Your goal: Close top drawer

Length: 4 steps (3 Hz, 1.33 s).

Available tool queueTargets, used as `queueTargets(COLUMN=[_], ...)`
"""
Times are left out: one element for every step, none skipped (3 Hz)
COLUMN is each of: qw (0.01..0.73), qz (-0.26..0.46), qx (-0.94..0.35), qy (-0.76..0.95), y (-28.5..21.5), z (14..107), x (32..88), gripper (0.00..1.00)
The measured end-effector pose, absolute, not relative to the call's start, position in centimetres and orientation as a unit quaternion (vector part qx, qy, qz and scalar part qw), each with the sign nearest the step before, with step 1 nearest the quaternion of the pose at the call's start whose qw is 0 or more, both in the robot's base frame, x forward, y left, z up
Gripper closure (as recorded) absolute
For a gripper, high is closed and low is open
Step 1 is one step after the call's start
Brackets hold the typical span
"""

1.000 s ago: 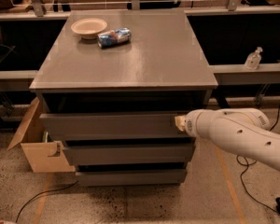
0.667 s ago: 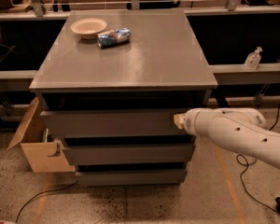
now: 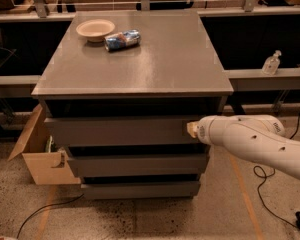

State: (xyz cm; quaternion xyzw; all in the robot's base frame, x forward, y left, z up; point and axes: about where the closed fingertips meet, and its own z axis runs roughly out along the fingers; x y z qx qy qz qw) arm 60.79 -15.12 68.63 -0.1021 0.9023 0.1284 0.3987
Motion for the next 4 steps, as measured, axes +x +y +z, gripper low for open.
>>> queueTargets(qw=[0.386, 0.359, 0.314, 0.264], qz=[0.126, 0.12, 0.112, 0.093], qx=[-0.093, -0.078, -0.06, -0.04], qy=[0.909, 0.922, 0.941, 0.959], y=[-15.7, -17.0, -18.7, -21.2], z=[68.2, 67.0, 65.5, 64.1], x=[60.3, 59.1, 57.5, 55.5], gripper=[1.0, 1.0, 1.0, 1.0])
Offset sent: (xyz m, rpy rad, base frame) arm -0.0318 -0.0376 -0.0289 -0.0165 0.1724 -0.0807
